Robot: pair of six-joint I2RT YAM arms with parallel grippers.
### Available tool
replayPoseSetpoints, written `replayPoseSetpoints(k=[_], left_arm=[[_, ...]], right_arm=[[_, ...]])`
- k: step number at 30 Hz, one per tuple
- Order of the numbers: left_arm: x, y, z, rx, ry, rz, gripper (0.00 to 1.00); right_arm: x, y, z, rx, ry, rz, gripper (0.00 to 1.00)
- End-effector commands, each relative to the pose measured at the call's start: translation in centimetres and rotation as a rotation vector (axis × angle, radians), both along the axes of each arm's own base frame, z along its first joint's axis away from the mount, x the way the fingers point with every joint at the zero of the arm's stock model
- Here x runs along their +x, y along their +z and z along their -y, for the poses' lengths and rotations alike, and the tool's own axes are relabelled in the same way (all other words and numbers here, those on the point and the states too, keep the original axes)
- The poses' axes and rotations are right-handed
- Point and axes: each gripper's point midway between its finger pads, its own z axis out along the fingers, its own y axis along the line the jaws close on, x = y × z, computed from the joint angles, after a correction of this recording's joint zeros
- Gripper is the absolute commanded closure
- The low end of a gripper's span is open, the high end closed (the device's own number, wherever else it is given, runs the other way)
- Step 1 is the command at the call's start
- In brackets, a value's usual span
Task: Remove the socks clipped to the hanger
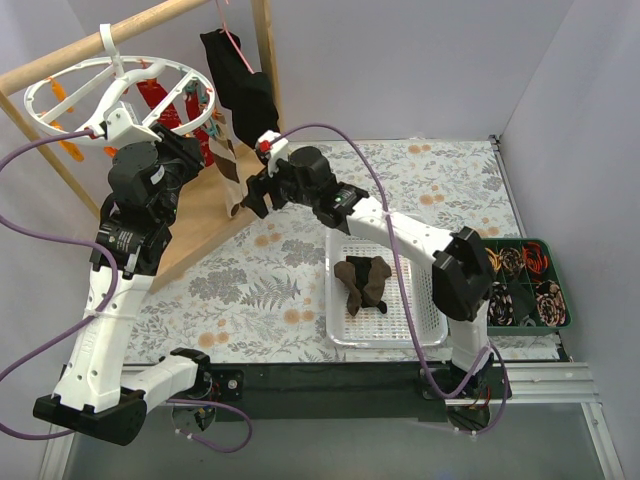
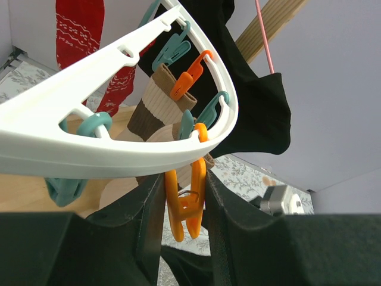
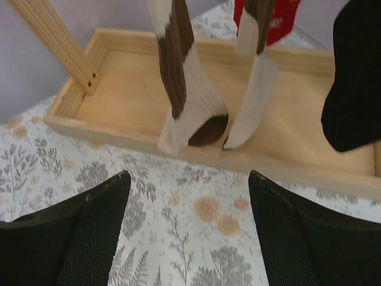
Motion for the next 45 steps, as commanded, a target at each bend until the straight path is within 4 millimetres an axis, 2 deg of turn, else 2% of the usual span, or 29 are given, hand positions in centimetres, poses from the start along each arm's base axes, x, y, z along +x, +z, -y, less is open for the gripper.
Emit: replayPoseSetpoints(k=[1,5,11,12,14,15,17,21,23,29,30,31,33,37,42,43,45], left_arm=[[-1.1,-0.2,0.9,0.002,-0.065,-0.026,0.89],[-1.2,0.0,1.2,-0.006,-0.077,-0.023,0.89],[-1.3,-0.1,1.5,-0.01,-0.093,-0.027,0.9],[-1.3,0.0,1.5,-0.014,-0.093,-0.026,0.9],[-1.3,0.0,1.5,-0.014,-0.094,-0.026,0.9],[-1.4,0.0,1.5,-0.015,-0.096,-0.026,0.9],[-1.4,-0.1,1.5,-0.017,-0.096,-0.027,0.9],[-1.4,-0.5,1.6,-0.021,-0.1,-0.036,0.9],[-1.4,-1.0,1.6,-0.02,-0.098,-0.048,0.9],[-1.3,-2.1,0.8,-0.004,-0.053,-0.056,0.89],[-1.1,-2.9,0.6,0.003,-0.041,-0.07,0.88],[-1.1,-2.9,0.3,0.003,-0.026,-0.065,0.88],[-1.0,-3.4,0.1,-0.002,-0.009,-0.073,0.86],[-0.8,-3.8,-0.7,-0.015,0.042,-0.08,0.81],[-0.9,-3.0,-1.1,-0.042,0.069,-0.063,0.73],[-1.0,-2.8,-1.1,-0.046,0.067,-0.061,0.71],[-1.0,-2.4,-0.8,-0.047,0.053,-0.059,0.69]], right_arm=[[0.8,6.5,-4.4,0.175,0.082,0.147,0.15],[2.0,7.2,-5.7,0.213,0.05,0.156,0.21],[2.7,7.3,-7.0,0.258,0.032,0.14,0.39],[2.5,7.2,-7.2,0.259,0.037,0.139,0.46],[2.4,7.4,-7.3,0.265,0.039,0.137,0.54],[2.3,7.5,-7.4,0.267,0.039,0.136,0.63],[2.2,7.8,-7.2,0.27,0.032,0.14,0.69],[2.7,8.9,-6.7,0.277,-0.001,0.169,0.91],[2.6,10.0,-6.4,0.288,-0.007,0.184,0.97],[1.5,12.5,-4.6,0.291,-0.014,0.204,0.99],[1.3,13.4,-3.9,0.29,-0.021,0.217,0.99],[1.0,13.0,-3.7,0.268,-0.02,0.209,0.99],[0.6,13.9,-3.0,0.263,-0.02,0.213,0.99],[-0.4,14.3,-2.2,0.234,-0.012,0.205,0.99],[-2.2,16.6,-1.6,0.243,0.012,0.215,0.99],[-2.5,16.1,-1.5,0.22,0.017,0.204,0.99],[-3.4,16.8,-1.4,0.221,0.028,0.205,0.99]])
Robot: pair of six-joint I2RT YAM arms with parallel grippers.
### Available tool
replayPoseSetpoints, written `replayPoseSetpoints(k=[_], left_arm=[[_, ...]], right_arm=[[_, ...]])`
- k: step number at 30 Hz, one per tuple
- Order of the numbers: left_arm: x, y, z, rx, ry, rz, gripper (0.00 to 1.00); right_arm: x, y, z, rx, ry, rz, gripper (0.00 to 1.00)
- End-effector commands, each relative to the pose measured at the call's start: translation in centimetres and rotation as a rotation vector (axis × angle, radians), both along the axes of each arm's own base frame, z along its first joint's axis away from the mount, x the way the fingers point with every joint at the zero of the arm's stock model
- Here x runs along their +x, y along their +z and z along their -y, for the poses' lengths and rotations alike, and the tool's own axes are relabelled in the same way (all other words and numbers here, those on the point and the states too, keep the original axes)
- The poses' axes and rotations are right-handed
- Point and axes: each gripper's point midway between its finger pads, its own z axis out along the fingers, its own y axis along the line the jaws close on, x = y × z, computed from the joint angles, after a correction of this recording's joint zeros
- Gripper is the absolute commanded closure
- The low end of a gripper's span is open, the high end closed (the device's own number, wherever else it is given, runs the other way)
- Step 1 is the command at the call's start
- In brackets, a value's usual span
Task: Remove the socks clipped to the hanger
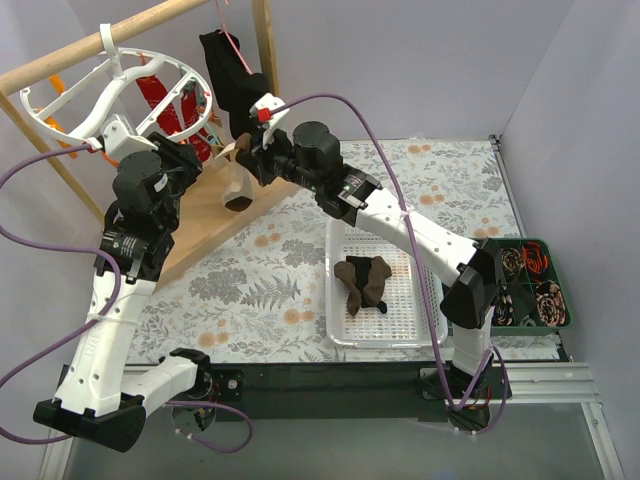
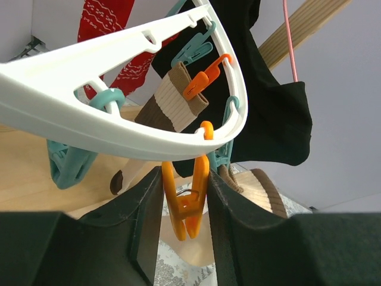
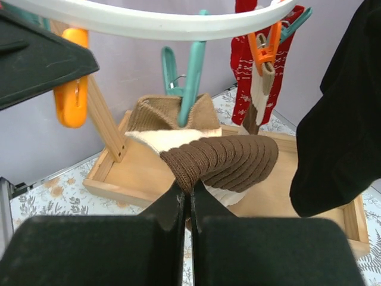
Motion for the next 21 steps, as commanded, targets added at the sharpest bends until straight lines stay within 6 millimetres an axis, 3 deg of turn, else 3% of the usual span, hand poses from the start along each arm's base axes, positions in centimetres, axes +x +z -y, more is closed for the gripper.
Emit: replayPoseSetpoints(k=[1,11,21], left_arm=[[-1.0,-0.6,0.6,0.002,-0.036,-0.049,0.68],[-2.8,2.6,3.4,-0.011,-0.226,0.007,0.42],[-5.2,6.7,4.9,-0.093,-0.335,0.096,0.42]], right_arm=[[-2.3,3.1,0.8,0.008,0.023,0.03,0.99],[-5.7,2.9,0.9,-0.016,0.063,-0.008,0.99],[-5.8,2.8,1.4,-0.03,0.04,-0.003,0.99]])
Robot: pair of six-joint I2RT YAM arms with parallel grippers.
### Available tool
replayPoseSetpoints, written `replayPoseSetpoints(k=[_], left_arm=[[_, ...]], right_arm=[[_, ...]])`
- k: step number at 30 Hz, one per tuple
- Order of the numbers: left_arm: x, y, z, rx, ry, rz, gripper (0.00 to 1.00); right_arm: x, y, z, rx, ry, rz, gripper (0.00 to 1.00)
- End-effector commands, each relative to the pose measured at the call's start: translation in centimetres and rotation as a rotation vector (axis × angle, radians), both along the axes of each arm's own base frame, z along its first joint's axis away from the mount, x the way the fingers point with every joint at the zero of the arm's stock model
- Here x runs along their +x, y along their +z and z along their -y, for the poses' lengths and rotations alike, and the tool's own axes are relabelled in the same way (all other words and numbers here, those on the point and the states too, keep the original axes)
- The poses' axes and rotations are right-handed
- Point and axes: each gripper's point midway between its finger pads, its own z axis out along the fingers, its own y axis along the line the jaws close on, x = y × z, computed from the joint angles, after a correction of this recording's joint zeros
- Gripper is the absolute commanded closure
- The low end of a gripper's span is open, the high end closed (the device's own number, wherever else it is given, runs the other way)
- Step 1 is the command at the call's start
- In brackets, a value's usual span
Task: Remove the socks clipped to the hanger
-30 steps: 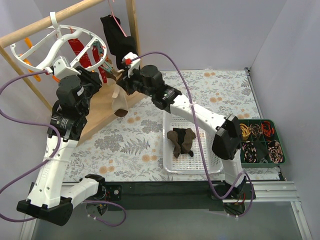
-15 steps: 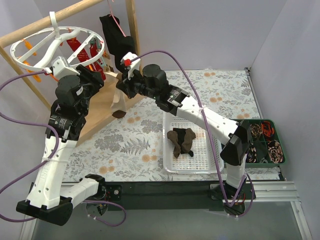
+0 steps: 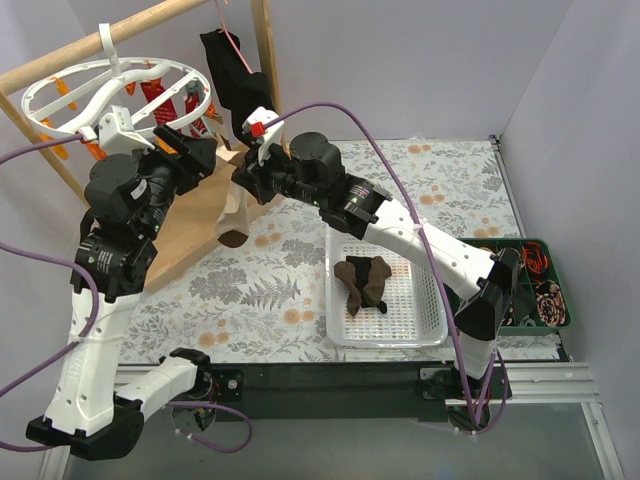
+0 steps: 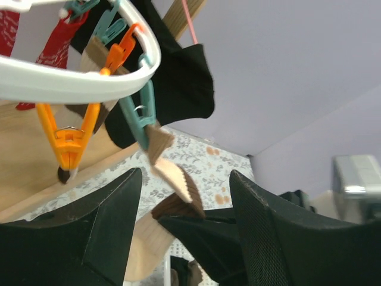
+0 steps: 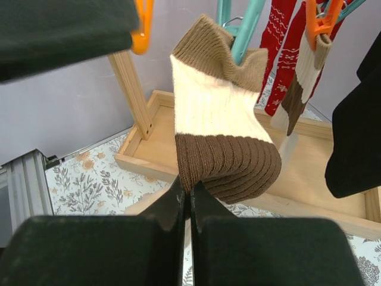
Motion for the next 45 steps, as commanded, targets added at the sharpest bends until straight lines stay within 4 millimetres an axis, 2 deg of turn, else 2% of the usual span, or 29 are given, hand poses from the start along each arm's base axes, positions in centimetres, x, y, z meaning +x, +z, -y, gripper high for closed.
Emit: replayPoseSetpoints(k=[1,5,7,8,9,10,12,13,15,17,22,33,41,45], left_arm=[[-2.0,3.8,0.6,-0.076,-0.054,0.054,0.42],[-0.9,4.7,0.5,-0.14,-0.017,0.028,0.44],[0.6,3.8,0.4,-0.146,0.02,-0.021,0.43],[0.7,4.4,0.2,-0.159,0.036,-0.016,0.43],[1.3,4.1,0.1,-0.155,0.054,-0.032,0.44],[2.2,3.0,0.2,-0.142,0.064,-0.075,0.44],[3.0,2.9,0.2,-0.145,0.08,-0.098,0.44],[3.8,2.1,0.4,-0.136,0.089,-0.125,0.44],[4.3,1.8,0.3,-0.133,0.102,-0.143,0.44],[4.9,0.6,-0.2,-0.123,0.145,-0.185,0.45],[5.1,-0.6,-1.3,-0.139,0.223,-0.21,0.47],[5.3,-1.0,-2.2,-0.131,0.269,-0.182,0.45],[7.4,-3.0,-2.6,-0.104,0.33,-0.222,0.44],[8.2,-3.0,-2.7,-0.099,0.341,-0.199,0.44]], right_arm=[[-0.2,2.1,1.0,0.03,-0.02,0.037,0.99],[0.0,2.1,0.8,0.027,-0.023,0.043,0.99],[0.0,2.0,0.7,0.026,-0.021,0.042,0.99],[0.0,2.0,0.7,0.026,-0.021,0.043,0.99],[0.0,2.0,0.7,0.025,-0.021,0.044,0.99],[0.1,2.0,0.7,0.023,-0.022,0.045,0.99],[0.1,1.8,0.7,0.018,-0.021,0.045,0.99],[0.2,1.6,0.7,0.014,-0.022,0.043,0.99],[0.1,1.5,0.7,0.012,-0.02,0.044,0.99],[0.6,1.2,0.9,0.005,-0.047,0.046,0.99],[0.8,0.9,1.0,-0.007,-0.061,0.051,0.99],[0.9,-0.1,1.0,-0.026,-0.063,0.04,0.99],[0.7,0.1,1.1,-0.021,-0.059,0.042,0.99],[0.7,0.0,1.0,-0.022,-0.054,0.04,0.99]])
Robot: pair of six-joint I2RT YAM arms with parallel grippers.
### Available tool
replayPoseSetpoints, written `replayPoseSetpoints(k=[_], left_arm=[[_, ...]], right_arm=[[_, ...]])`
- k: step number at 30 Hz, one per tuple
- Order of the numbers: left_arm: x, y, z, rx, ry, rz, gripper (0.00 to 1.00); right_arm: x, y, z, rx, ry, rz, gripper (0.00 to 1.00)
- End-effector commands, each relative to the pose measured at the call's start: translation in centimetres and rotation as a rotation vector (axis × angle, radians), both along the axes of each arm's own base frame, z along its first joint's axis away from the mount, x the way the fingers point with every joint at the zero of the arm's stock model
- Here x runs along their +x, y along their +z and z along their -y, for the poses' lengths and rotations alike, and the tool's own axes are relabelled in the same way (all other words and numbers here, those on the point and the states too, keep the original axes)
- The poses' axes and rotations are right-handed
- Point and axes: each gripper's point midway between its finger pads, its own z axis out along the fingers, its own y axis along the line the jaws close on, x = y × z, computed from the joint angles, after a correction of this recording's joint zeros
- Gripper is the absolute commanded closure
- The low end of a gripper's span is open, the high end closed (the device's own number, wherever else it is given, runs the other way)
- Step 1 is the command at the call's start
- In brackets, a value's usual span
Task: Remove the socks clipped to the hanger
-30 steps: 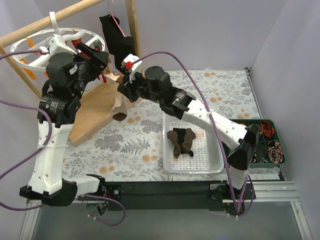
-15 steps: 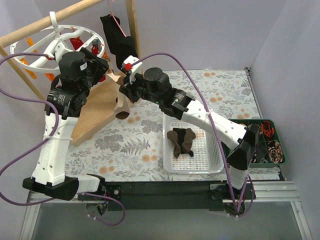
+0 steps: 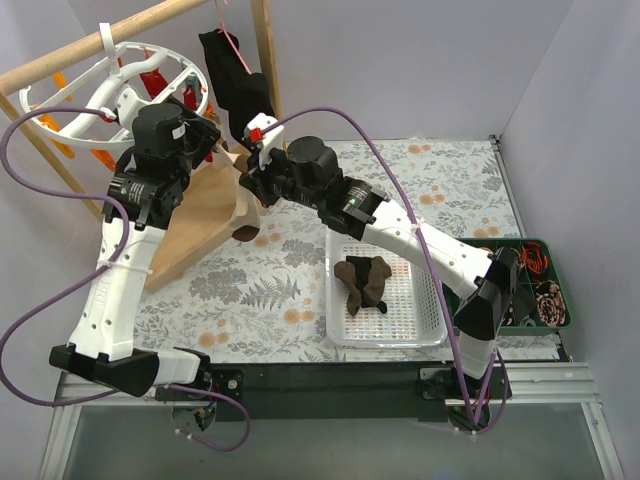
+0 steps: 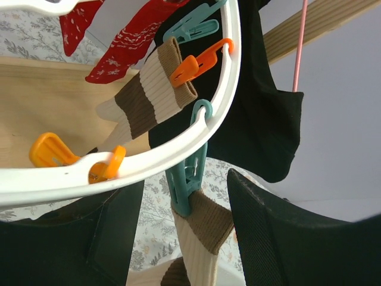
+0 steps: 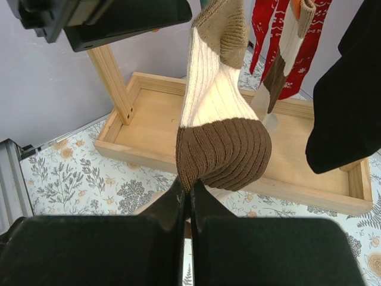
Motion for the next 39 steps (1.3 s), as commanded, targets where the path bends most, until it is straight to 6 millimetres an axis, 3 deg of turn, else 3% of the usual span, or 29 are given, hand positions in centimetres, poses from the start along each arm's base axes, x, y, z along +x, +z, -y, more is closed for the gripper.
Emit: replayPoseSetpoints(k=[1,6,13,22,28,32,39], left_arm=[[0.9,0.3,-0.6,0.022,0.042,0.03,0.44],[1.3,0.0,-1.2,0.05,0.075,0.03,0.46],[1.5,-0.1,-1.3,0.075,0.066,0.057,0.58],[1.2,0.4,-1.4,0.082,0.064,0.081,0.8],[0.6,1.4,-1.6,0.079,0.063,0.113,1.0],[0.3,1.6,-1.4,0.076,0.048,0.122,1.0],[-0.2,2.0,0.3,0.076,-0.063,0.164,1.0]], right_arm=[[-0.3,2.2,0.4,0.045,0.0,0.041,0.99],[-0.6,2.3,0.4,0.049,0.004,0.037,0.99],[-0.7,2.6,0.4,0.054,0.004,0.041,0.99],[-0.9,2.5,0.4,0.051,0.004,0.039,0.99],[-0.9,2.0,0.7,0.04,-0.007,0.034,0.99],[-0.9,1.9,1.3,0.034,-0.023,0.035,0.99],[-0.7,-1.4,4.5,-0.049,-0.111,0.023,0.99]])
